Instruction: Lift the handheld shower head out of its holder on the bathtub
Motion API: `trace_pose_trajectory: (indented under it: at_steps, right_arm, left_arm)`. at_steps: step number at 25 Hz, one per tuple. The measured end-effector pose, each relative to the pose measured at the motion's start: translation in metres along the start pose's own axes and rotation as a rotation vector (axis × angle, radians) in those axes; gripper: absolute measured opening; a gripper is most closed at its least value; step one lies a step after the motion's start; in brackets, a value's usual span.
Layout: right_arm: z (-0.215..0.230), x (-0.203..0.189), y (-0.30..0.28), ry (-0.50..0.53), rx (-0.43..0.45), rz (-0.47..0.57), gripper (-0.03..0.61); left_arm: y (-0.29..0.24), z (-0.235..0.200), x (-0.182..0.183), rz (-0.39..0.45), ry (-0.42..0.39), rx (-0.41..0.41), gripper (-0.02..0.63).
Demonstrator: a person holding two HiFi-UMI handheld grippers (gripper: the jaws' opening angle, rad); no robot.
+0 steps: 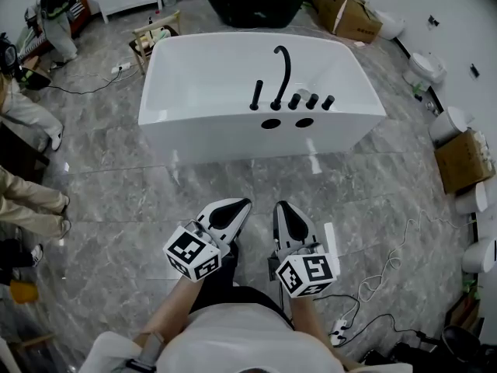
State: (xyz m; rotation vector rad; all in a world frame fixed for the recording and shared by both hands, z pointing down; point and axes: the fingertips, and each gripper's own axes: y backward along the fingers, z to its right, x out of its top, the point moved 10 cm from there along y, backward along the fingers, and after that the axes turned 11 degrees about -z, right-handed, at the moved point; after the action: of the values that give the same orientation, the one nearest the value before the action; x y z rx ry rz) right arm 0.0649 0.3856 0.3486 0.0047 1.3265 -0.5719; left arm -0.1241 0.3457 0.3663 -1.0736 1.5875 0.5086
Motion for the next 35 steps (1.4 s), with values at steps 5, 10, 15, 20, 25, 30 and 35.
trace_pose_trajectory:
  at_steps: [5,10,15,20,25,30,35]
  right_arm:
    - [0.015,0.022,-0.037,0.007,0.005,-0.002,0.02]
    - [0.03,0.043,-0.069,0.009,0.008,-0.001,0.02]
    - [0.037,0.053,-0.1,0.007,0.009,-0.014,0.02]
    - [0.044,0.061,-0.126,0.001,0.005,-0.019,0.02]
    - [0.053,0.065,-0.148,-0.001,0.002,-0.027,0.02]
    - [0.055,0.07,-0.17,0.002,0.012,-0.024,0.02]
    - [0.054,0.073,-0.186,0.014,0.015,-0.032,0.02]
  left_arm:
    - [-0.027,-0.032,0.022,-0.01,0.0,0.0,0.011]
    - [-0.049,-0.057,0.044,-0.013,-0.009,-0.003,0.011]
    - [-0.062,-0.085,0.053,-0.024,0.001,0.003,0.011]
    - [-0.076,-0.114,0.061,-0.024,0.012,0.003,0.011]
    - [-0.088,-0.135,0.067,-0.034,0.004,-0.008,0.011]
    - [-0.092,-0.168,0.072,-0.063,0.0,0.039,0.011]
    - [-0.093,-0.191,0.081,-0.033,0.003,0.027,0.011]
